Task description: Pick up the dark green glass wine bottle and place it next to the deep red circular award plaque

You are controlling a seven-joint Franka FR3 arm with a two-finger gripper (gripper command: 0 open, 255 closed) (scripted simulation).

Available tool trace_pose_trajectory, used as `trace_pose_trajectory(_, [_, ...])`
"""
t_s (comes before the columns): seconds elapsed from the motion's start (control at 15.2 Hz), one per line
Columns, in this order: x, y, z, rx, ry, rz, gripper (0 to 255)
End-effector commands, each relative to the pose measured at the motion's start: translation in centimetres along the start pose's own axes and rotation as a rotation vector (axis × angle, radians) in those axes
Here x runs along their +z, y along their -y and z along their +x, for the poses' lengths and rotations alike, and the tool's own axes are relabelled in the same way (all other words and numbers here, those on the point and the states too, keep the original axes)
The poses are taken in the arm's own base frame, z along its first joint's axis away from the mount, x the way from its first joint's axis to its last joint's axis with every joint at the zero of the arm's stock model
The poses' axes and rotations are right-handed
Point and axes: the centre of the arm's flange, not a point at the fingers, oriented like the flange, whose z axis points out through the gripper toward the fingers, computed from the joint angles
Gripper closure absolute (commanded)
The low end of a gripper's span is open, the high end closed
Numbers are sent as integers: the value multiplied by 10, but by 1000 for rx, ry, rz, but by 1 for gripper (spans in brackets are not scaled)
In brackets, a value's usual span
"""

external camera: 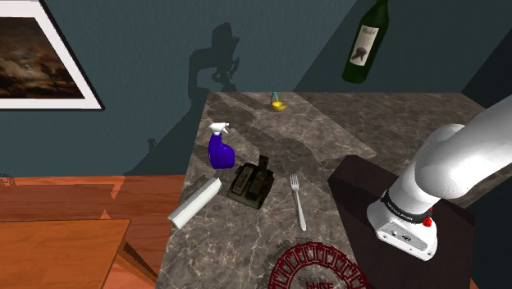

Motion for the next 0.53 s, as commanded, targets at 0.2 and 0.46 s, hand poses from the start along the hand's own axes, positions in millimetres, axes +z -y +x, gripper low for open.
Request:
trace_pose_trajectory(0.2, [-27, -1, 2, 0, 0, 0, 255])
trace_pose_trajectory(0.46, [-47, -1, 5, 0, 0, 0, 255])
